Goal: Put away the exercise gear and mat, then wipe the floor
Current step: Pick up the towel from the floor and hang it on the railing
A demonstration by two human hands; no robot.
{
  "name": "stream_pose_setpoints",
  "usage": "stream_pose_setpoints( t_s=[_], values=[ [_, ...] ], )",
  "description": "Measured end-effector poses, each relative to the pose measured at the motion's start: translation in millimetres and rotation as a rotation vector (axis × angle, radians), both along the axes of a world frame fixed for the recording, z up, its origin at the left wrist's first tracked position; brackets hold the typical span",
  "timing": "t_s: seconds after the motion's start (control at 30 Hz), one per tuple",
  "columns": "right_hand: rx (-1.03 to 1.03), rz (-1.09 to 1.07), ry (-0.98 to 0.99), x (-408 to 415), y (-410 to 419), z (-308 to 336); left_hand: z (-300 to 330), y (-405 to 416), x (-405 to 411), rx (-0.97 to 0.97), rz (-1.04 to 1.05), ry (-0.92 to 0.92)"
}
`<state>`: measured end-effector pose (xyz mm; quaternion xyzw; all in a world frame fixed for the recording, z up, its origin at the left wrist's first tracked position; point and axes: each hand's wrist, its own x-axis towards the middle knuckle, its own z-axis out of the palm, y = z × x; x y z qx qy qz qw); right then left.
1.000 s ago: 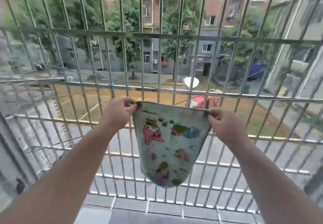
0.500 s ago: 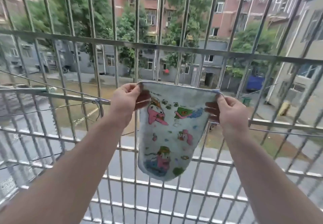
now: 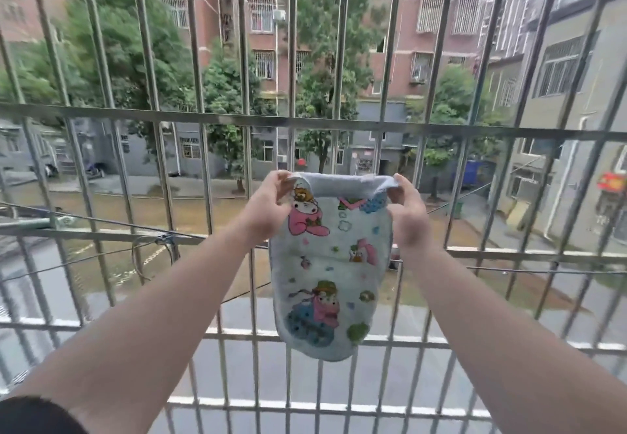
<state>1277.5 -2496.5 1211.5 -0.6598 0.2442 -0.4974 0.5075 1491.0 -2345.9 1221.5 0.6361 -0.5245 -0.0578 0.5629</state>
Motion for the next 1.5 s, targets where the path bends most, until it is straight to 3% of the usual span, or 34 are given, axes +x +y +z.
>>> stream_pose_setpoints(
  t_s=[0.1, 0.27, 0.6, 0.8, 0.9, 1.13, 1.33, 1.5],
  values=[
    [-0.049, 0.033, 0.157, 11, 11, -6, -9, -8, 8, 0.196, 0.066, -0.185],
    [-0.105, -0.012, 0.355, 33, 15, -23, -20, -23, 16, 0.426, 0.139, -0.334],
    [-0.152, -0.011, 0.816, 53, -12, -76, -64, -35, 39, 0.689, 0.130, -0.292],
    [-0.513, -0.041, 1.114, 45, -12, -101, -89, -18, 39, 0.697, 0.096, -0.452],
    [-0.604, -0.066, 1.109, 36, -11, -107, -97, -8, 43, 0.705, 0.070, -0.481],
    [-0.598, -0.030, 1.042, 10, -16, -117, -89, 10, 39, 0.814, 0.179, -0.763],
    [-0.702, -0.072, 0.939, 2, -25, -104, -88, 18, 44, 0.757, 0.064, -0.528],
    [-0.606, -0.002, 0.958, -13, -31, -94, -84, 28, 38, 0.681, 0.085, -0.510]
  ],
)
